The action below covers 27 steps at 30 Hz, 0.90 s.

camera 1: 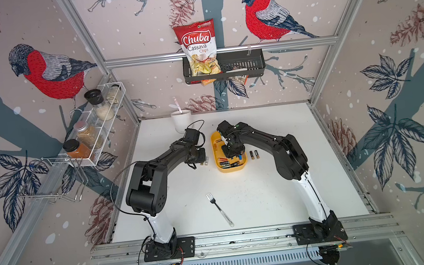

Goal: Take the batteries out of the storage box
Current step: Pick up the battery from the storage box.

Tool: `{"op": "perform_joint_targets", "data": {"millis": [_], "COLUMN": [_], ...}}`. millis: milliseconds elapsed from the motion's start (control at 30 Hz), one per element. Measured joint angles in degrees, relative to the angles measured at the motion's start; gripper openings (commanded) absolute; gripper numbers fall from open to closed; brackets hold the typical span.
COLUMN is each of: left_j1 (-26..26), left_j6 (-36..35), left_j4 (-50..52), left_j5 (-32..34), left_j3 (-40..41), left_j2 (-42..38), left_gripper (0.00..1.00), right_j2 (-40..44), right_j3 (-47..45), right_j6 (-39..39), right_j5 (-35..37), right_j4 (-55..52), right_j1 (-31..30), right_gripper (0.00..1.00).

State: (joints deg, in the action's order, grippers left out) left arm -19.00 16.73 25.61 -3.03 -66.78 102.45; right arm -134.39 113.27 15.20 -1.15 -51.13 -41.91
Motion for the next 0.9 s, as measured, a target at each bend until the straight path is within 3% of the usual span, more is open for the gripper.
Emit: {"op": "perform_joint_targets", "data": {"millis": [300, 900], "left_j1": [0.0, 0.0], "left_j6": [0.0, 0.0], "left_j4": [0.0, 0.0], "left_j5": [-0.2, -1.0], "left_j3": [-0.4, -0.7], "left_j2": [0.0, 0.2], "left_gripper": [0.38, 0.38], "right_j2": [2.9, 0.9], "right_j3": [1.5, -1.5], "right_j6": [0.0, 0.0], "right_j5": [-0.4, -0.2], "right_j4": [-0.4, -0.2], "right_j1": [2.0, 1.6], "right_gripper": [0.24, 0.27]}}
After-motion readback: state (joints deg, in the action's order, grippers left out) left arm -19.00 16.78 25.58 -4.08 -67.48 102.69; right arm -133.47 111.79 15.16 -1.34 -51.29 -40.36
